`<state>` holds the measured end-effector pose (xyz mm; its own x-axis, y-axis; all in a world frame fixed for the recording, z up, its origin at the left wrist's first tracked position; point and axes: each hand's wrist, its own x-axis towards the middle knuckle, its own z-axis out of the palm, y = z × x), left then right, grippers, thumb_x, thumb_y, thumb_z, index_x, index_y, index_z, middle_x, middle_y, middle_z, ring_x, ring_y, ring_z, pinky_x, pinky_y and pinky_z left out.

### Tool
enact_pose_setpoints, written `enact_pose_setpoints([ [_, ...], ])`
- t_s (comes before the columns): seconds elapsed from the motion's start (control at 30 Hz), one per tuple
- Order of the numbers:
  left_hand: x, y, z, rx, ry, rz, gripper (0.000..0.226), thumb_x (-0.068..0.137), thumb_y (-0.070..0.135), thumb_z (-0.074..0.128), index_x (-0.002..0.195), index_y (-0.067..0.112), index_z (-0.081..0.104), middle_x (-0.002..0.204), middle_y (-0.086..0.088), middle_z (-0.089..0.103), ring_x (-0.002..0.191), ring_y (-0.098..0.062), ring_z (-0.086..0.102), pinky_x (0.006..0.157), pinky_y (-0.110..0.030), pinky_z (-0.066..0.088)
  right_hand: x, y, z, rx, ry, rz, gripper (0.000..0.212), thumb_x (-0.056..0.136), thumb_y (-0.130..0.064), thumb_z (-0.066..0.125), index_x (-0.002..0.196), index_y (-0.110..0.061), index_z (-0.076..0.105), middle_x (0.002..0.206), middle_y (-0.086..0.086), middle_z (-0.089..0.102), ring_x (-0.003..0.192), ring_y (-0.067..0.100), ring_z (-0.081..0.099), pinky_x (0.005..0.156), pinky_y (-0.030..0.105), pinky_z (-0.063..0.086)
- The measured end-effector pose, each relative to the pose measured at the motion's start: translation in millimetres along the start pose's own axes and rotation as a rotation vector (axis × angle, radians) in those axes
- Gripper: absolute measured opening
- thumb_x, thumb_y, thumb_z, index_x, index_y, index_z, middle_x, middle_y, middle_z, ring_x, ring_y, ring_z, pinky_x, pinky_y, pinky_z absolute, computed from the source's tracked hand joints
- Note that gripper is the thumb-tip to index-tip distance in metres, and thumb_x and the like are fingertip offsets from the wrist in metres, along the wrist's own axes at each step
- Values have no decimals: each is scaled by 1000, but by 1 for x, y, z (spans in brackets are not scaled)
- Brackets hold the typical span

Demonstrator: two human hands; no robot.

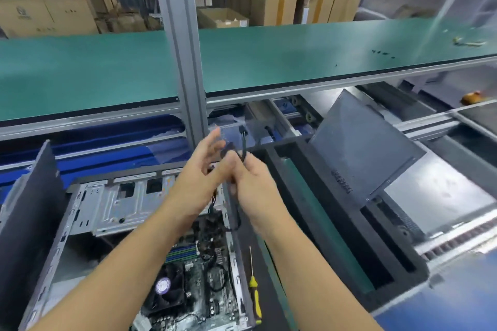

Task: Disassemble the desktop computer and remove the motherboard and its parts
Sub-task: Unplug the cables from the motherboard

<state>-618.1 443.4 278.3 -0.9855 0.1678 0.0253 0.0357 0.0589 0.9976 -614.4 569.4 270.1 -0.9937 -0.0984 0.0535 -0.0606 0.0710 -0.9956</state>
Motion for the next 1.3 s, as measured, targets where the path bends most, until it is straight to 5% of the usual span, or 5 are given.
enact_pose_setpoints([
  [0.13,7,-31,30,347,-299,-56,103,63,62,79,147,56,19,136,28,51,126,10,47,104,-24,40,9,-12,-42,290,159,24,35,103,-35,45,73,-23,59,65,-8,61,55,6,48,56,24,41],
  [0.4,33,-77,108,312,-465,-192,31,83,32,79,109,31,61,120,-2,60,111,-5,58,97,-27,46,12,11,-104,778,323,146,31,106,-29,41,81,-15,53,60,-2,45,51,11,36,51,26,32],
  [0.9,82,-134,211,118,-212,-477,27,102,35,47,94,9,49,73,-5,63,47,-16,59,52,-34,51,-13,129,-193,673,439,342,36,79,-45,74,110,-29,65,120,2,70,105,19,67,88,41,54],
  [1.13,77,-146,215,133,-325,-603,48,100,61,26,128,25,41,133,1,53,115,-18,52,91,-37,41,20,153,-216,-100,626,421,13,93,-17,52,84,-15,62,60,-5,54,54,14,57,59,33,49],
  [1.3,84,-152,160,316,-286,-546,51,98,65,24,135,33,39,137,12,48,124,-12,46,104,-36,32,70,174,-238,-841,256,502,13,97,-18,51,106,-8,50,106,11,62,95,33,58,79,38,48],
])
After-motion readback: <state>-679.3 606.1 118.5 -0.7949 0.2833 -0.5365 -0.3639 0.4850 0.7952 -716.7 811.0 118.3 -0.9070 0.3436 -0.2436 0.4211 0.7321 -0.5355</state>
